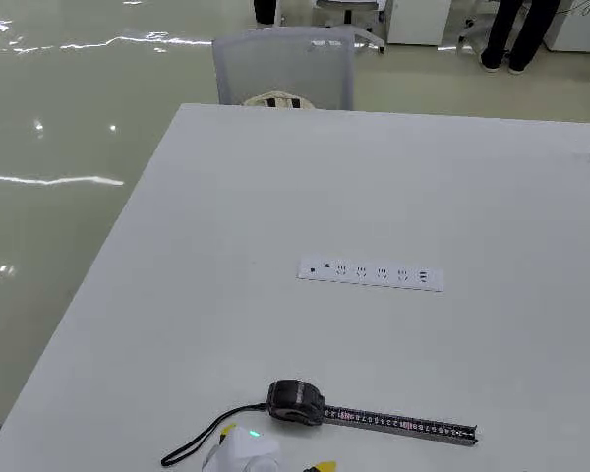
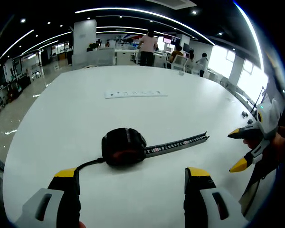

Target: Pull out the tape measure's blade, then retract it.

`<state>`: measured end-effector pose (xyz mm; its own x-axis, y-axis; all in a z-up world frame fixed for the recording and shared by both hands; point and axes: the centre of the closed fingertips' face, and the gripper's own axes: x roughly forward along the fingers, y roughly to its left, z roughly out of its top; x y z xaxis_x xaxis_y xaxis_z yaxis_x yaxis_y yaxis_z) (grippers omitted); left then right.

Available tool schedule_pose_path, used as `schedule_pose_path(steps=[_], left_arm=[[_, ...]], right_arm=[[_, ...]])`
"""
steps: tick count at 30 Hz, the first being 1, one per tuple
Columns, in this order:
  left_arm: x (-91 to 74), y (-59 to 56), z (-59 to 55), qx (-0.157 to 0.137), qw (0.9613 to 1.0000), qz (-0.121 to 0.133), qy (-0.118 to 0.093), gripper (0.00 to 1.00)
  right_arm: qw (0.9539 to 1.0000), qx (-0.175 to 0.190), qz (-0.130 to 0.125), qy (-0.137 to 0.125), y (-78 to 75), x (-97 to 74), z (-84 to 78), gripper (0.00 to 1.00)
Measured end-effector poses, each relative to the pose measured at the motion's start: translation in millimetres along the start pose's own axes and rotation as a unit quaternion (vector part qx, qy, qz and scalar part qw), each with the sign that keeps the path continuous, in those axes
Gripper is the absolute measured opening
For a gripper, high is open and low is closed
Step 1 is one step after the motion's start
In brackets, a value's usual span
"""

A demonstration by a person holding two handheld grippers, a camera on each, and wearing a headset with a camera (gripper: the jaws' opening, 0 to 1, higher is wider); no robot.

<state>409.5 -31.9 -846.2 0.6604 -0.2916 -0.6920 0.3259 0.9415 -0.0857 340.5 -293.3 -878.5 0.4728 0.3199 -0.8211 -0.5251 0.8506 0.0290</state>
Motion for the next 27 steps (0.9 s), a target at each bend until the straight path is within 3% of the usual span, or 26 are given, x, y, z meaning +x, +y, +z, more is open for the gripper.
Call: schedule_pose_path(steps=[27], left_arm=[[39.6,3.0,13.0,-0.017,0.9996,0.023,0.003,0.86]], right_arm=[[0.9957,-0.079,0.03,0.037,-27.1,29.4,4.5,0.85]])
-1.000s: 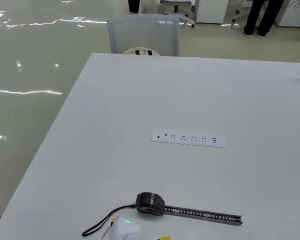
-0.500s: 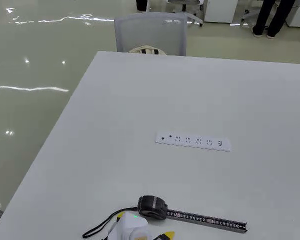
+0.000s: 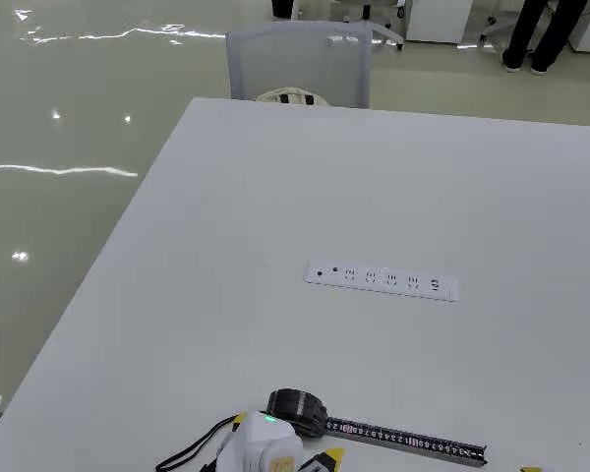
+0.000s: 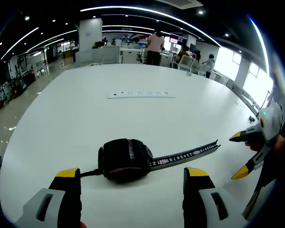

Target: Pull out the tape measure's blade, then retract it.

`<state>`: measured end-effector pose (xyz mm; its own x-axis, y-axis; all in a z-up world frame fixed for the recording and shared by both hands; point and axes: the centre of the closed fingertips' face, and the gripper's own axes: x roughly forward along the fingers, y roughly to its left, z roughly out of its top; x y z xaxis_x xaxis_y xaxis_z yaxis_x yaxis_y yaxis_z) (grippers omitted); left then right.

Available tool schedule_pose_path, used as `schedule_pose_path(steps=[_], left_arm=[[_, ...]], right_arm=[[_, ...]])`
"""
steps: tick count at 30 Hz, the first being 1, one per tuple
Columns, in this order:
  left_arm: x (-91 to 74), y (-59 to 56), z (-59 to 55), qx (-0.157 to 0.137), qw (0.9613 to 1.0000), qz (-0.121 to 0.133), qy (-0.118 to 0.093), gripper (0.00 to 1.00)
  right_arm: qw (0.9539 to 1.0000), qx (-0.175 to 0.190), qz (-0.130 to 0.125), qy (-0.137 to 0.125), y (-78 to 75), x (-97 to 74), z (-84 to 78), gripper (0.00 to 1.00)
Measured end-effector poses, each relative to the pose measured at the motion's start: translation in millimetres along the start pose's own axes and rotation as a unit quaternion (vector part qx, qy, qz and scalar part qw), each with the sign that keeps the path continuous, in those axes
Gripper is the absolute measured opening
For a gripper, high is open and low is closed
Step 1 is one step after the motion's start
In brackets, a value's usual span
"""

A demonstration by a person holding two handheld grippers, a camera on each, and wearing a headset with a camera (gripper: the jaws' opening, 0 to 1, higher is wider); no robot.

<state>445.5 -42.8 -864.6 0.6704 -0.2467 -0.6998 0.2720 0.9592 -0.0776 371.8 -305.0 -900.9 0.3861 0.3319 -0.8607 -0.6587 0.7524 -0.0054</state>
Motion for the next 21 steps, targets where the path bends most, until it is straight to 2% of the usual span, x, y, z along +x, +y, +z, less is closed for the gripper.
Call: schedule_pose_path(steps=[11,21], left_arm=[[12.9,3.2,3.6,-0.011,0.9999,0.011,0.001,0.84],[20.1,7.0,5.4,-0.018,0.9996,0.02,0.003,0.82]], right_arm=[[0.9989,-0.042,0.016,0.013,-8.9,10.2,1.4,0.83],[0.9945,-0.098,0.033,0.018,-18.6,14.9,4.9,0.8]])
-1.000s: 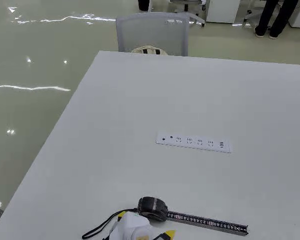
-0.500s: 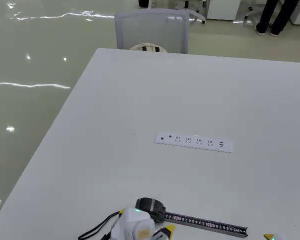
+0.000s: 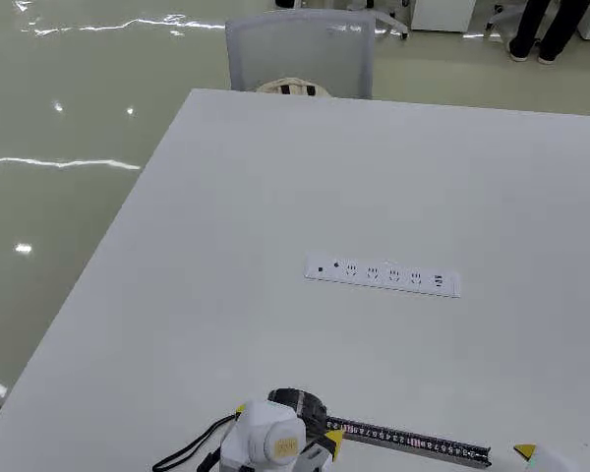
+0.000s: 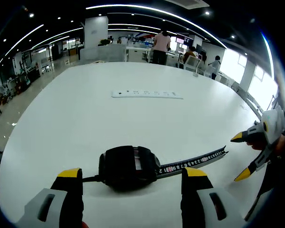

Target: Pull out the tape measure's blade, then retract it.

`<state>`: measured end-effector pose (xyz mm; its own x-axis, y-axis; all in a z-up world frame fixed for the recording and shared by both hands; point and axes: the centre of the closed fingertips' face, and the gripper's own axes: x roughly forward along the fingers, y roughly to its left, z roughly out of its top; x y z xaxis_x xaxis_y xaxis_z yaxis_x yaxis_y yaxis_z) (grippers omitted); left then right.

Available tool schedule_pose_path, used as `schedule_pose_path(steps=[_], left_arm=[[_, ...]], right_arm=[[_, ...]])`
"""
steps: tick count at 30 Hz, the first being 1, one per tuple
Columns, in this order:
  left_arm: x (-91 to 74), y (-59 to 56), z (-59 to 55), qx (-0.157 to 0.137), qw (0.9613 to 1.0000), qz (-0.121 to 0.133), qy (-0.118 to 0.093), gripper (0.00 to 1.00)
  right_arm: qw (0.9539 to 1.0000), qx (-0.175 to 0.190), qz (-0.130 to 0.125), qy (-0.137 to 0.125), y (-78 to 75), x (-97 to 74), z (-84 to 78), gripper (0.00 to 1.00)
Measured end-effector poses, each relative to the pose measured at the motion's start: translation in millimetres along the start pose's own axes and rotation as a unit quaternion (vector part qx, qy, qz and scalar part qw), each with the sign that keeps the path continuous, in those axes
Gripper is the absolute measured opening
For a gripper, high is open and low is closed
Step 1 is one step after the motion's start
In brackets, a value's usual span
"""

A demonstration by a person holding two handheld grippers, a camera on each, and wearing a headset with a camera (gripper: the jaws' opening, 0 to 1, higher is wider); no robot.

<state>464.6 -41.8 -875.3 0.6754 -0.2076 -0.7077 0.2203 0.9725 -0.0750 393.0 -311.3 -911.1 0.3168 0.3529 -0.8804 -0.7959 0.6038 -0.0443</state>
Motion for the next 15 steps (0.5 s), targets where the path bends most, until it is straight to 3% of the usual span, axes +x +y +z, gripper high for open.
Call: schedule_pose_path(steps=[15], left_arm=[[12.5,1.9,0.9,-0.005,0.9999,0.008,0.005,0.79]], right_arm=[[0.9977,-0.061,0.027,0.015,-12.1,7.2,1.7,0.7]])
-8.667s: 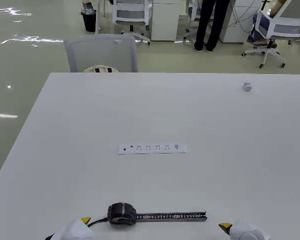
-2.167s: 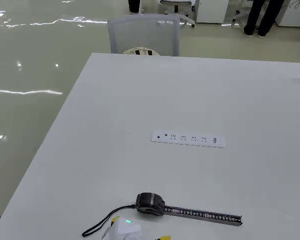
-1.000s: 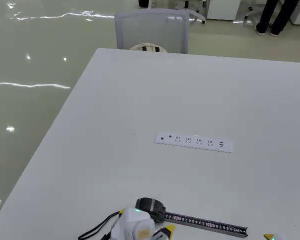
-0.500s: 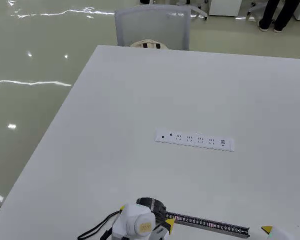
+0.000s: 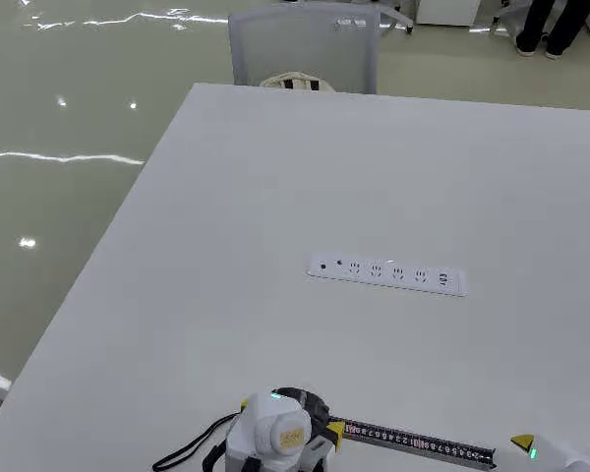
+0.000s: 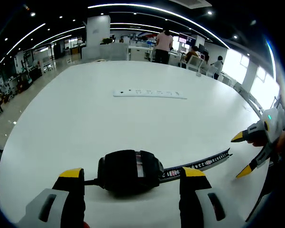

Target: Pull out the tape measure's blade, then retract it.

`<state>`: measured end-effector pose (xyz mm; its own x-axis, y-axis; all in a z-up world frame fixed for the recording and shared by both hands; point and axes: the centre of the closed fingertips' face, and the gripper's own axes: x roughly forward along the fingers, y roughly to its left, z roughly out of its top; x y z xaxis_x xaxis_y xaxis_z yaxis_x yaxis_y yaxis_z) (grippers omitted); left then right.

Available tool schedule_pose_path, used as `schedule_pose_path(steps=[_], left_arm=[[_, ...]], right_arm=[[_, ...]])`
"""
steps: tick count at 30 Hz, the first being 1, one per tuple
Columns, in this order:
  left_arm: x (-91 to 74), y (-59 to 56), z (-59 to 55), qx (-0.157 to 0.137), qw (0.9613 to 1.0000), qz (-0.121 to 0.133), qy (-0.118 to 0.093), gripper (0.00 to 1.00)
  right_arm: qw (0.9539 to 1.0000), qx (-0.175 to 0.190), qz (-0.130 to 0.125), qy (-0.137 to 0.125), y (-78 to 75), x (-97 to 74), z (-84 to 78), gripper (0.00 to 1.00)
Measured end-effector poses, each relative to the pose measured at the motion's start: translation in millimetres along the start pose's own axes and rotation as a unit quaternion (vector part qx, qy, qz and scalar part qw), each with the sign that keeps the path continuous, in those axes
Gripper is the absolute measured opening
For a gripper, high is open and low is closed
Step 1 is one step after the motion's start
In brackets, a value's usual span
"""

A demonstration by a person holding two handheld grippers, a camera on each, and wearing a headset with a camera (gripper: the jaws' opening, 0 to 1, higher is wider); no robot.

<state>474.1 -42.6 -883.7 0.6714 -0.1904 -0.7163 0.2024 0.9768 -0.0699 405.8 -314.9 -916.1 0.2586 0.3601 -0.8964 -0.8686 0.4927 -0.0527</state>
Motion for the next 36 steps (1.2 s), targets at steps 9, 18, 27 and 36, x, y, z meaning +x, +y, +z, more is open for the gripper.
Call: schedule_pose_path(steps=[9,18,27,36], left_arm=[[7.1,3.8,-2.2,-0.005,1.0,0.007,0.004,0.77],[15.0,7.2,-1.3,-0.008,0.9999,0.009,0.007,0.76],[19.9,7.7,1.5,-0.007,0.9999,0.007,0.007,0.73],[22.5,8.0,-3.4,-0.01,0.9998,0.007,0.013,0.71]], right_arm=[[0.9993,-0.033,0.015,0.007,-5.2,4.9,2.0,0.65],[0.9982,-0.051,0.032,0.009,-10.2,10.6,4.0,0.59],[0.9963,-0.072,0.046,0.01,-14.1,15.9,4.8,0.52],[0.994,-0.093,0.055,0.017,-15.1,21.3,3.1,0.44]])
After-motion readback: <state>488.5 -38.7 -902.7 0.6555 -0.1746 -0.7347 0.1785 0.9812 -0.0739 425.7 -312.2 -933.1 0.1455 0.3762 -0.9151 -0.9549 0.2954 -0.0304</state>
